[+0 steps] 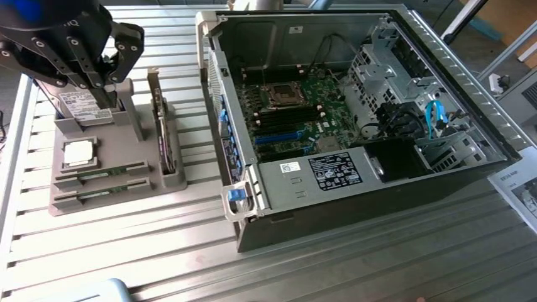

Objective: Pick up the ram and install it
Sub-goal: 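Reach for the ram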

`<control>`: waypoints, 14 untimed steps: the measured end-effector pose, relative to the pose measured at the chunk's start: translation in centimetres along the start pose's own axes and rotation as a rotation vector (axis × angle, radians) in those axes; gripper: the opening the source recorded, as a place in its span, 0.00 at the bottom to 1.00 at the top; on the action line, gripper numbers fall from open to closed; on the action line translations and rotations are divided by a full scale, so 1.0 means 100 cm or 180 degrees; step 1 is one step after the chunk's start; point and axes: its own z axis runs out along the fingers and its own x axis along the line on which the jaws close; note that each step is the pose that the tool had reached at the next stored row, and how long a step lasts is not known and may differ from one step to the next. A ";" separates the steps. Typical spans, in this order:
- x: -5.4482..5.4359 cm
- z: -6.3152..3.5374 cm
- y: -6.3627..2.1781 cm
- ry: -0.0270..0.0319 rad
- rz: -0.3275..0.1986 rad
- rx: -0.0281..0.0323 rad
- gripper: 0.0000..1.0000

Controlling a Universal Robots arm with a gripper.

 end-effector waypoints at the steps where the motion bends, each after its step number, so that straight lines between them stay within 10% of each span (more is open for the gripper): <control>1: 0.000 0.0000 0.0000 0.0000 0.0001 0.0000 0.11; 2: 0.000 0.0000 0.0000 0.0001 0.0001 0.0000 0.11; 3: 0.000 0.0005 -0.0001 0.0095 0.0004 0.0007 0.11; 9: 0.000 0.0027 -0.0001 0.0439 0.0016 0.0033 0.11; 11: 0.000 0.0030 -0.0002 0.0482 0.0018 0.0037 0.11; 14: 0.000 0.0029 -0.0002 0.0483 0.0018 0.0037 0.11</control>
